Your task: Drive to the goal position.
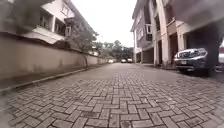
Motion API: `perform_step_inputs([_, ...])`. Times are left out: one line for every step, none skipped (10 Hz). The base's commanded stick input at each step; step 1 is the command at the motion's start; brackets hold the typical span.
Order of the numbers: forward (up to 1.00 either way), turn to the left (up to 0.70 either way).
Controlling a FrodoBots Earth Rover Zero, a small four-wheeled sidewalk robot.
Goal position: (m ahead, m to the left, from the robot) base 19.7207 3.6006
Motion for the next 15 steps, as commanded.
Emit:
perform_step_inputs([0.5,0.0])
perform_step_inputs([0.5,0.0])
perform_step_inputs([0.5,0.0])
perform_step_inputs([0.5,0.0])
perform_step_inputs([0.5,0.0])
perform_step_inputs([0.5,0.0])
perform_step_inputs([0.5,0.0])
perform_step_inputs([0.5,0.0])
perform_step_inputs([0.5,0.0])
perform_step_inputs([0.5,0.0])
perform_step_inputs([0.5,0.0])
perform_step_inputs([0.5,0.0])
perform_step_inputs([0.5,0.0])
perform_step_inputs([0.5,0.0])
perform_step_inputs([0.5,0.0])
